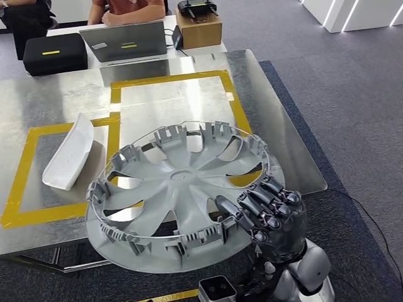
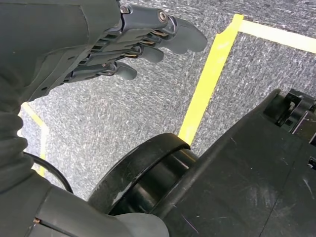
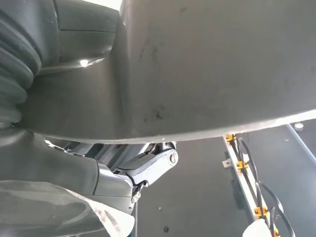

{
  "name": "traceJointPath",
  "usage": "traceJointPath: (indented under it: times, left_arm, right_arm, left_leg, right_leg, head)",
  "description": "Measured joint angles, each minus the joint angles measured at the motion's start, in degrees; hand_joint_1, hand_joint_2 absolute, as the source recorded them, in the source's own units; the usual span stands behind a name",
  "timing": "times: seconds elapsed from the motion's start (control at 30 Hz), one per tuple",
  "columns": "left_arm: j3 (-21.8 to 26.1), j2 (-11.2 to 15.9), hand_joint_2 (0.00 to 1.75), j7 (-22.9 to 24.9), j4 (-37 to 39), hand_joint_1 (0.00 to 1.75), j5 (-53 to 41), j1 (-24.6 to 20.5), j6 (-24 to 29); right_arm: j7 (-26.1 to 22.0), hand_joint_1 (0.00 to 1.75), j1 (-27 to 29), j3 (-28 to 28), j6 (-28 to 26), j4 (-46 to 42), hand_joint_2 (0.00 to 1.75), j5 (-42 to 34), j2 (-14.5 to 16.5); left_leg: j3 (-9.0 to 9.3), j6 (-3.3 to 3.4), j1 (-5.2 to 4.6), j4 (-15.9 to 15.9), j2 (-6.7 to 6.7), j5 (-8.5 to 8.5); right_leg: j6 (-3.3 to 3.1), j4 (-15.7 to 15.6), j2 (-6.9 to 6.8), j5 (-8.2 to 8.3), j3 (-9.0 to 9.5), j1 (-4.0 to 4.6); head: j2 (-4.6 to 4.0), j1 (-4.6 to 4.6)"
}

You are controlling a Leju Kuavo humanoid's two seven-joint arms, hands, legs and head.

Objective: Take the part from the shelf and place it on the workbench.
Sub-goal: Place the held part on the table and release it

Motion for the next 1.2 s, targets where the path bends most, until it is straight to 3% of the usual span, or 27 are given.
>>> traceJointPath:
  times: [0.7,0.73,0.87,1.2]
  left_arm:
    - [0.2,0.5,1.75,0.0,0.0,0.0,0.0,0.2,-0.7]
    - [0.2,0.6,1.75,0.0,0.0,0.0,0.0,0.3,-0.6]
    - [0.5,0.9,1.75,0.0,0.0,0.0,0.0,0.6,0.2]
    - [0.9,1.3,1.75,0.0,0.1,0.0,0.1,0.7,0.2]
  right_arm:
    - [0.0,1.75,-1.2,-6.7,0.0,4.2,1.75,4.6,0.0]
    - [1.4,1.75,-1.3,-7.1,0.0,4.6,1.75,5.5,0.0]
    - [16.9,1.75,-2.8,-7.3,0.0,7.3,1.75,10.1,-3.9]
    - [19.5,1.75,-4.3,-6.7,0.0,10.4,1.75,10.5,-8.6]
  left_leg:
    - [-0.01,0.0,0.0,0.0,0.0,0.0]
    - [-0.01,0.0,0.0,0.0,0.0,0.0]
    - [-0.04,0.02,-0.01,0.0,0.0,-0.01]
    - [-0.05,0.02,-0.02,0.0,-0.01,-0.01]
  right_leg:
    - [0.01,0.0,-0.02,0.01,0.01,0.0]
    - [0.01,0.0,-0.02,0.01,0.01,0.0]
    - [0.02,0.0,-0.05,0.02,0.0,-0.01]
    - [0.05,0.0,-0.06,0.04,-0.01,-0.02]
  head:
    - [0.0,0.01]
    - [0.0,0.01]
    - [0.0,0.01]
    - [0.0,0.0]
